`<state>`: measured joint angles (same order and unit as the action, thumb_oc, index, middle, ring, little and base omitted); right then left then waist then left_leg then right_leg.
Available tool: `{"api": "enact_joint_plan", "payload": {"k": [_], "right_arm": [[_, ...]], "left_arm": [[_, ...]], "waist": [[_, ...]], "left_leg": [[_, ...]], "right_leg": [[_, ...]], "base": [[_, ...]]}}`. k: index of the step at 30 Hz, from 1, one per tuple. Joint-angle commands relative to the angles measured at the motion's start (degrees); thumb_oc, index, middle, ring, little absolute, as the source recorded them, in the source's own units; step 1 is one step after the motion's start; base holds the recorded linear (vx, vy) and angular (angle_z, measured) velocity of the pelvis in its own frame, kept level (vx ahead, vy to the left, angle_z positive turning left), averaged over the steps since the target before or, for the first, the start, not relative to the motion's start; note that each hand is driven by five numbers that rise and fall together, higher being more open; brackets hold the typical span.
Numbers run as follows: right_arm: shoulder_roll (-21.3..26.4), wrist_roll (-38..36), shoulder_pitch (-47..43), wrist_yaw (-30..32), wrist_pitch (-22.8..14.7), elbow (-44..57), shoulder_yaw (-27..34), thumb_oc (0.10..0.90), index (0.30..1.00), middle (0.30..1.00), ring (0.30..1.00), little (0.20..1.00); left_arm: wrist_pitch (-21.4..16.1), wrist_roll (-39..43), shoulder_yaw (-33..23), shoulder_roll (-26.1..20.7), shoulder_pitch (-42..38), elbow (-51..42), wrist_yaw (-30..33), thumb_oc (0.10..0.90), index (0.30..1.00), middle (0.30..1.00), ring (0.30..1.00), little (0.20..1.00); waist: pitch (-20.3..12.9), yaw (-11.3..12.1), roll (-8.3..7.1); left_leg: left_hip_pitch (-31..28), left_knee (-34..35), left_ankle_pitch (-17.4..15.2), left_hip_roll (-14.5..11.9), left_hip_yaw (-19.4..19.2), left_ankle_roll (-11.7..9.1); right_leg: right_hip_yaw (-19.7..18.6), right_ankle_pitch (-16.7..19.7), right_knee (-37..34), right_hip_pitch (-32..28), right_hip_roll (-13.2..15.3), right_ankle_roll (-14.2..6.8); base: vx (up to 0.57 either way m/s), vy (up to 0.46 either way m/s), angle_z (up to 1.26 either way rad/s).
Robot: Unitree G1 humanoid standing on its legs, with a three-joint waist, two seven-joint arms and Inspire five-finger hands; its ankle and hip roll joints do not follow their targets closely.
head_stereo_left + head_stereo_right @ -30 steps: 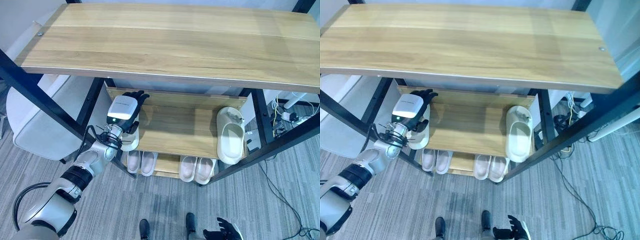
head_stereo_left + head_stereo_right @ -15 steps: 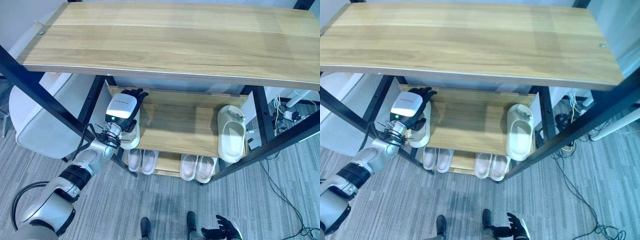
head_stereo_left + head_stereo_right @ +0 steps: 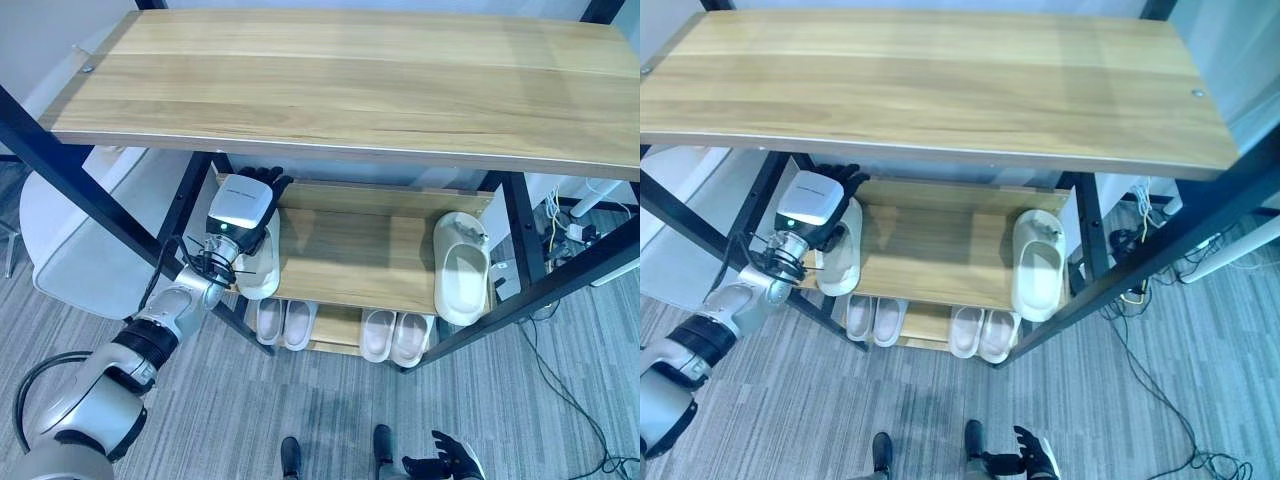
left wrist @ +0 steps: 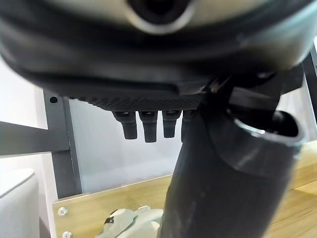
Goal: Arrange the slippers neatly on the shoe rack.
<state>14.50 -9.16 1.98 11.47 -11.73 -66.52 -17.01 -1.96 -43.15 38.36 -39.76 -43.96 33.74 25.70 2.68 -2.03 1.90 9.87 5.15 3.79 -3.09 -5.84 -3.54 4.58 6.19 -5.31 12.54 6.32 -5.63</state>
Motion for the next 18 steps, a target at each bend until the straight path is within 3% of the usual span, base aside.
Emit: {"api": "enact_joint_plan", "payload": {"k": [1,10,11,12,18], "right_arm": [[1.0,0.0,2.1,0.6,-0.8,1.7,-0.3,0.8,0.9,0.9,0.9,0.9],[1.4,0.3,0.8,0.9,-0.9,1.5,-1.1,0.8,0.9,0.9,0.9,0.9],[1.4,0.3,0.8,0.9,-0.9,1.5,-1.1,0.8,0.9,0.9,0.9,0.9],[1.5,0.2,0.6,0.9,-1.0,1.5,-1.2,0.8,0.9,0.9,0.9,0.9],[1.5,-0.1,0.1,1.2,-1.0,1.8,-1.4,0.8,0.9,0.9,0.9,0.9]], "left_arm": [[2.2,-1.5,-1.4,-1.7,-11.7,4.3,5.0,0.8,0.9,0.9,0.9,0.9],[2.9,-1.3,1.0,-0.7,-14.0,10.5,5.4,0.8,0.9,0.9,0.9,0.9],[2.9,-1.2,1.0,-0.7,-14.0,10.5,5.4,0.776,0.865,0.865,0.865,0.865],[3.1,-0.7,1.9,-0.1,-14.8,11.9,4.8,0.4,0.3,0.3,0.3,0.3],[2.2,1.0,2.2,3.6,-14.4,14.2,4.3,0.4,0.3,0.3,0.3,0.3]], "waist": [[-2.3,1.3,0.54],[-2.1,1.0,0.04],[-2.1,1.0,0.03],[-2.0,0.8,-0.07],[-1.8,0.4,-0.72]], "left_leg": [[0.3,-0.1,-3.8,3.5,1.3,0.4],[1.8,-0.1,-3.4,3.4,1.1,0.4],[1.8,-0.1,-3.4,3.4,1.1,0.4],[2.2,-0.1,-3.2,3.4,1.1,0.4],[3.4,-0.1,-2.9,3.3,0.6,0.5]], "right_leg": [[1.1,-3.5,0.3,-1.4,0.8,-5.6],[0.9,-2.7,0.3,0.1,0.8,-5.7],[0.9,-2.7,0.3,0.1,0.8,-5.7],[0.9,-2.4,0.3,0.6,0.8,-5.7],[0.6,-2.0,0.3,1.8,0.9,-5.5]], "base": [[0.0,0.0,0.0],[0.0,0.0,0.0],[0.0,0.0,0.0],[0.0,0.0,0.0],[0.0,0.0,0.0]]}}
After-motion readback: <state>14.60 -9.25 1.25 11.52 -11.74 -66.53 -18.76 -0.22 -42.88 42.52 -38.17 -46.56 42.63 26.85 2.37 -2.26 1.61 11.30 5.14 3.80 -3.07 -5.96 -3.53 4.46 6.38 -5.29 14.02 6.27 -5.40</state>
